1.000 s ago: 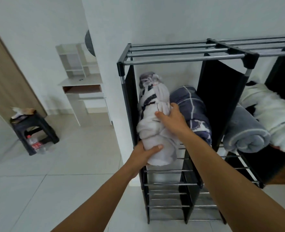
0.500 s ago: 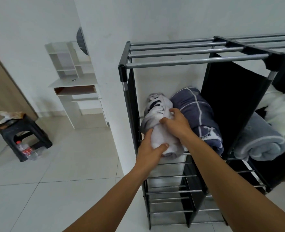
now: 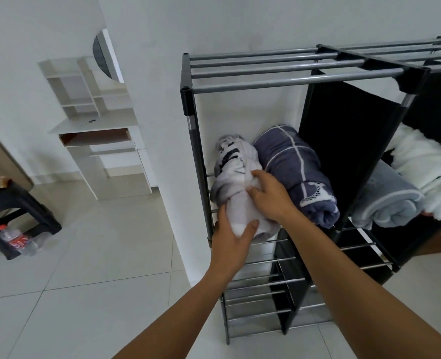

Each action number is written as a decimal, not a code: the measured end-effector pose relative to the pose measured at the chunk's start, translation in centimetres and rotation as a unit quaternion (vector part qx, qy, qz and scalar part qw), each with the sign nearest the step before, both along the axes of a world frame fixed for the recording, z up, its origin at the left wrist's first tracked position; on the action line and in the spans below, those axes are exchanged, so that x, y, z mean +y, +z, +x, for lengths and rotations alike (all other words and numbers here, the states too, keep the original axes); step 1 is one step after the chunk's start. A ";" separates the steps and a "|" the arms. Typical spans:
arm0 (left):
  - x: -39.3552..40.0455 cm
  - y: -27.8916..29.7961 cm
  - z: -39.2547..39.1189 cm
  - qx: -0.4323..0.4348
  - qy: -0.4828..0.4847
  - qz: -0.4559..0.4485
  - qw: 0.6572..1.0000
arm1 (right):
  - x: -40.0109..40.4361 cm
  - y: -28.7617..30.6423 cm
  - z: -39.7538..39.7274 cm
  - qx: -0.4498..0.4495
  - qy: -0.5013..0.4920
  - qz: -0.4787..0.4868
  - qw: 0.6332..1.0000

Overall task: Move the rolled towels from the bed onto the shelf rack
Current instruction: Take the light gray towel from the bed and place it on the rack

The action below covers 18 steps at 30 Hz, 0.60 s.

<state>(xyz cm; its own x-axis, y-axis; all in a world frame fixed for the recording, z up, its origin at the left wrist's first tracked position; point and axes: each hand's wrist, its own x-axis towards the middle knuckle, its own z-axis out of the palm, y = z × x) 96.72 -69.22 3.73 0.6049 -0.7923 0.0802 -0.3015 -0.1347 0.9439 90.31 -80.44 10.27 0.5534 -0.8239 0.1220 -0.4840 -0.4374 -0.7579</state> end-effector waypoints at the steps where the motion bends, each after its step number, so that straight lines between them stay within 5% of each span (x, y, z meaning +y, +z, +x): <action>1: 0.4 -0.7 -0.5 0.008 0.010 -0.019 1.000 | 0.3 0.0 -0.5 0.006 0.001 -0.013 1.000; 6: 4.1 -4.8 -4.2 0.038 -0.005 0.014 0.999 | 2.1 0.1 -5.4 0.018 0.002 0.004 1.000; 12: 3.2 -6.8 -9.3 0.035 -0.175 0.107 0.978 | 6.9 -1.9 -15.5 0.005 -0.077 0.066 0.995; 18: 4.6 -6.5 -21.0 -0.038 -0.447 0.241 0.861 | 18.6 -6.8 -30.8 0.027 -0.275 0.133 0.952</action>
<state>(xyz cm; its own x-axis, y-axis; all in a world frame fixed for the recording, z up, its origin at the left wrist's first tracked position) 75.77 -64.59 -2.82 -0.2552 -0.8912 -0.3749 -0.5458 -0.1873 0.8167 59.54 -61.88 3.43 0.0297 -0.9884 -0.1488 -0.6260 0.0977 -0.7737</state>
